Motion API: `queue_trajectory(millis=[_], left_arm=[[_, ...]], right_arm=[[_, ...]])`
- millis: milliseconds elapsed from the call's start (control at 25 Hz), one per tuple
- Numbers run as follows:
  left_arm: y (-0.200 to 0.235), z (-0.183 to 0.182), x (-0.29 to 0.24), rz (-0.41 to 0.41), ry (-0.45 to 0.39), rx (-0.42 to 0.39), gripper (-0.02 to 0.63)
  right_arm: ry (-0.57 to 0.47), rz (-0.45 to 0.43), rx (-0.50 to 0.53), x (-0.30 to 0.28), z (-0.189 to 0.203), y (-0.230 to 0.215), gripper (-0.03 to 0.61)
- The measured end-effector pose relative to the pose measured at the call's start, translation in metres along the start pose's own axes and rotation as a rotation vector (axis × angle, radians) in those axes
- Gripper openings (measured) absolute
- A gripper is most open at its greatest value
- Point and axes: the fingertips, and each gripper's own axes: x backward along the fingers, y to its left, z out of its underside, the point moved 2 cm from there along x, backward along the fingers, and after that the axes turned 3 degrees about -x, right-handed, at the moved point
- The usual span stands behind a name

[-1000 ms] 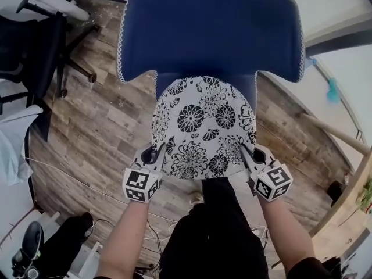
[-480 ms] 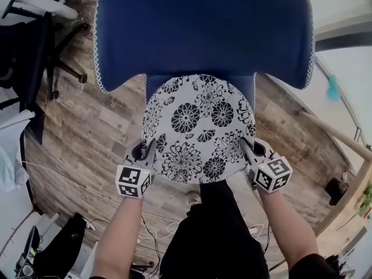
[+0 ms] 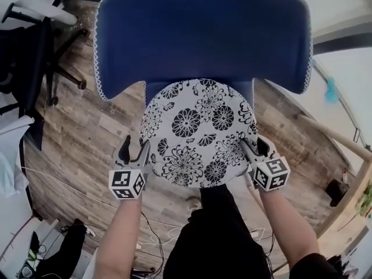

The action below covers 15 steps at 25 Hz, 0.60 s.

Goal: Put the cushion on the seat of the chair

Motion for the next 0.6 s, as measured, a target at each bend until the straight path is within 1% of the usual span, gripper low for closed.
queue_trajectory(millis=[40,80,160,240,320,440,480,520,560,600], left_arm=[[0.002,-0.001,0.001,0.001,-0.005,-0.001,0.262],[0.002,-0.002,0.002,0.008,-0.010,-0.008,0.262],[-0.001,-0.007,0.007,0.023,-0.021,-0.032,0.262],[-0.005,-0.015,0.018,0.029,-0.044,-0.043,0.262],[-0.012,-0.025,0.036,0.031,-0.084,-0.046,0.262],[-0.027,-0.039,0.058,0.037,-0.157,-0.077,0.262],[-0.026,-0.042,0.048,0.036,-0.177,-0.086,0.262],[-0.017,-0.042,0.025,0.024,-0.189,-0.090,0.262],[0.004,-0.037,-0.012,-0.009,-0.184,-0.093,0.261],[0.032,-0.027,-0.057,-0.060,-0.164,-0.098,0.262]], right_arm=[[0.001,0.031,0.006,0.001,-0.001,-0.006,0.208],[-0.005,0.061,0.016,0.002,-0.002,-0.011,0.224],[-0.032,0.114,0.046,0.010,-0.009,-0.017,0.230],[-0.074,0.142,0.070,0.023,-0.017,-0.015,0.232],[-0.132,0.137,0.077,0.041,-0.025,-0.006,0.230],[-0.215,0.103,0.083,0.061,-0.032,0.010,0.229],[-0.237,0.093,0.084,0.052,-0.035,0.007,0.229],[-0.253,0.076,0.078,0.023,-0.039,-0.002,0.224],[-0.260,0.039,0.064,-0.029,-0.042,-0.015,0.216],[-0.258,-0.022,0.043,-0.101,-0.045,-0.030,0.210]])
